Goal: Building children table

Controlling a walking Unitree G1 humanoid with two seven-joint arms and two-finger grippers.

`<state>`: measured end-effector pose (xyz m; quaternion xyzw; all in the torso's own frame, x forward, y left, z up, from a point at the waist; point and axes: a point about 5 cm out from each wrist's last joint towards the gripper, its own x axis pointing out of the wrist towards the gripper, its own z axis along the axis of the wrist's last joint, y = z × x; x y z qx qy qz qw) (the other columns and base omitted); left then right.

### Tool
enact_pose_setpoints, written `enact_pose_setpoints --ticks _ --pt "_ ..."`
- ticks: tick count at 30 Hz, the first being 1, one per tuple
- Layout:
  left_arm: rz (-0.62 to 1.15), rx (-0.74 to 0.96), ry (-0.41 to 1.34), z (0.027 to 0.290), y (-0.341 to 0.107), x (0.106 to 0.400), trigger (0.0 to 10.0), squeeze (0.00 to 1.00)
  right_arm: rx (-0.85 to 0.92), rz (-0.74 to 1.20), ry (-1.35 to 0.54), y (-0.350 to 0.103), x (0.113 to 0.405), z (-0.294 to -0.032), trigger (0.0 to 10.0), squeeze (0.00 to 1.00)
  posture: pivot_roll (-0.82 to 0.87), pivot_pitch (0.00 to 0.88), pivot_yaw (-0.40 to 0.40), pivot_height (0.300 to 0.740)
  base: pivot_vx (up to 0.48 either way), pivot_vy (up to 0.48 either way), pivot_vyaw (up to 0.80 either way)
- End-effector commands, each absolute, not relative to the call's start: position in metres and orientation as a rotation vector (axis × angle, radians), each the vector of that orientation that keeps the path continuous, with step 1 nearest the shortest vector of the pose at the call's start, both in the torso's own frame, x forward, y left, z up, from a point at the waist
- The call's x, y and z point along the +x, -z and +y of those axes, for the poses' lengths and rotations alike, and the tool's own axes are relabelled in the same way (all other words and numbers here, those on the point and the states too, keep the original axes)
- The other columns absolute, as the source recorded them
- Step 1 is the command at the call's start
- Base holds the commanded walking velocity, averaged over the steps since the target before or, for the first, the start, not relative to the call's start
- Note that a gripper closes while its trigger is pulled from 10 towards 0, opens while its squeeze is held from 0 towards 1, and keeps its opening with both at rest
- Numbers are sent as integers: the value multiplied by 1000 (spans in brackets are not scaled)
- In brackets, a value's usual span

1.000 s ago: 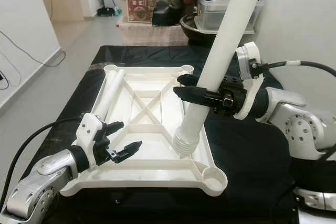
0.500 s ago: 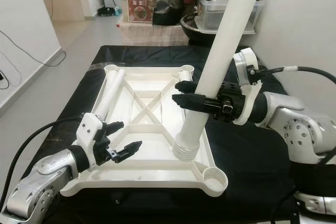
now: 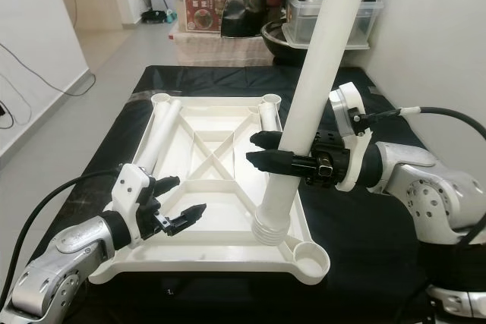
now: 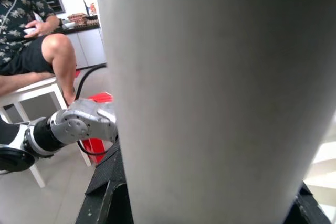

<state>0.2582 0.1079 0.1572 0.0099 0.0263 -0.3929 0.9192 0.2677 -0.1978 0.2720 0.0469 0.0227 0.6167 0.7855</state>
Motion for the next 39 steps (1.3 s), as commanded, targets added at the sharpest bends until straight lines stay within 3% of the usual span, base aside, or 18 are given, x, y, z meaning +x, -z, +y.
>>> enact_pose_setpoints --ticks 1,12,17,22,26,39 --pt "78 20 859 105 -153 253 10000 0 102 29 -1343 -272 265 -195 0 0 -124 0 -20 740 0 0 0" --pt "97 49 1102 103 -153 236 10000 0 138 -9 -1387 -270 268 -180 0 0 -125 0 -15 740 0 0 0" --pt "97 62 1129 104 -154 236 10000 0 143 -21 -1396 -272 269 -176 0 0 -125 0 -15 740 0 0 0" --pt "77 118 1246 105 -163 247 10000 0 176 -73 -1514 -276 272 -133 0 0 -127 0 -3 740 0 0 0" --pt "58 124 1244 102 -167 253 10000 0 180 -79 -1569 -275 269 -116 0 0 -124 0 -4 740 0 0 0" --pt "-1 50 1218 94 -174 261 10000 0 218 -66 -1621 -267 262 -98 0 0 -126 0 -4 740 0 0 0"
